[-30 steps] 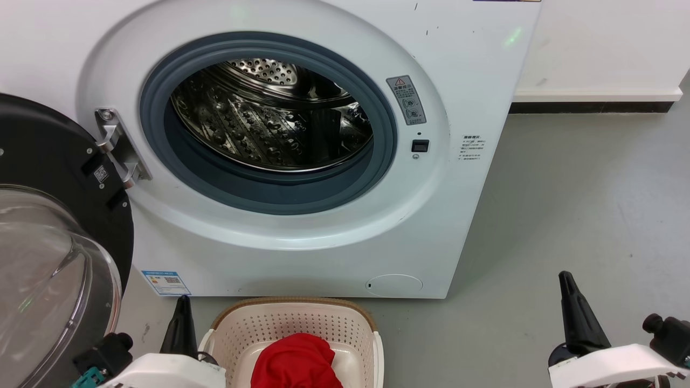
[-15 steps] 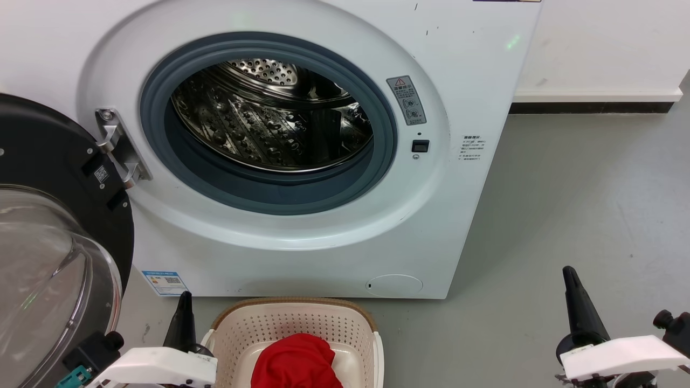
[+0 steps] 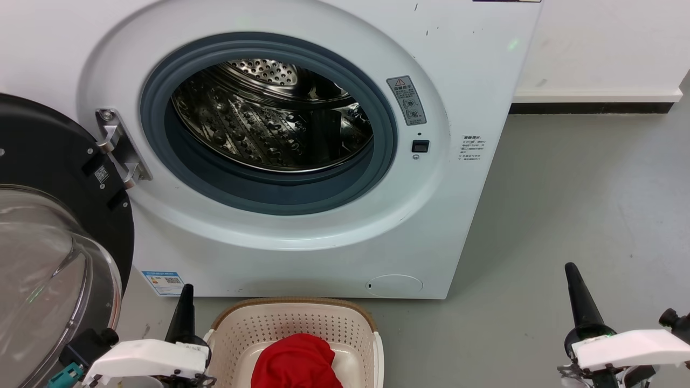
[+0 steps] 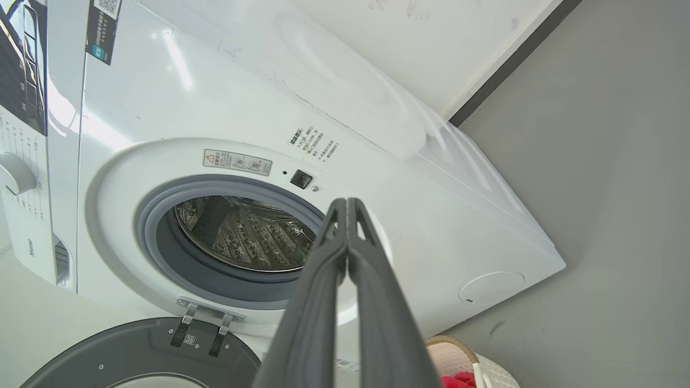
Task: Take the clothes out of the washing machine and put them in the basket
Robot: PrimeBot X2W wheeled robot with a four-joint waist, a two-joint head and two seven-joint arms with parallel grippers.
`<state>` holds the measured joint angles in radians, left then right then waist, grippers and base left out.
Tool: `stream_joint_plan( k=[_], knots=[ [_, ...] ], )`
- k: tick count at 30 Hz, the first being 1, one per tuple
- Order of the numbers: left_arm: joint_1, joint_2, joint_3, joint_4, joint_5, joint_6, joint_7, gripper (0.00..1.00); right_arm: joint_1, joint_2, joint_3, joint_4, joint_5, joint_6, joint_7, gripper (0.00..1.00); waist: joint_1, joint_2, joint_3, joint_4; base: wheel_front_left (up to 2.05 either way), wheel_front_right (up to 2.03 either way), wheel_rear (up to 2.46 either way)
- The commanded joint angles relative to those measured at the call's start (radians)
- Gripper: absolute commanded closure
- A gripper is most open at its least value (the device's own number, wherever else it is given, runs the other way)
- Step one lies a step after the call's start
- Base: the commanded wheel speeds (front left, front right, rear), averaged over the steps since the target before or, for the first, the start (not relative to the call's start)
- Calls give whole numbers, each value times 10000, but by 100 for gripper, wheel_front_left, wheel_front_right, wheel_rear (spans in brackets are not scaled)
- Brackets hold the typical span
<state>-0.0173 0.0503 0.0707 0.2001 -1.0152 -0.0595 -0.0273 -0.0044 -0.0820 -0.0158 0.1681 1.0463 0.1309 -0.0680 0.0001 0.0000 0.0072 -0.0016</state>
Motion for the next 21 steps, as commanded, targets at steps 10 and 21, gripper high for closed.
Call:
stream_joint_plan(
  k=[10,21],
  knots=[
    [-377,4,120,35,-1211,-177,303,100,-434,-63,-108,98,1253,0,282,100,0,0,-6,2,0,0,0],
    [-525,3,201,130,-2343,-313,578,100,-587,-53,-213,251,2389,0,568,100,0,0,-13,5,0,0,0]
  ],
)
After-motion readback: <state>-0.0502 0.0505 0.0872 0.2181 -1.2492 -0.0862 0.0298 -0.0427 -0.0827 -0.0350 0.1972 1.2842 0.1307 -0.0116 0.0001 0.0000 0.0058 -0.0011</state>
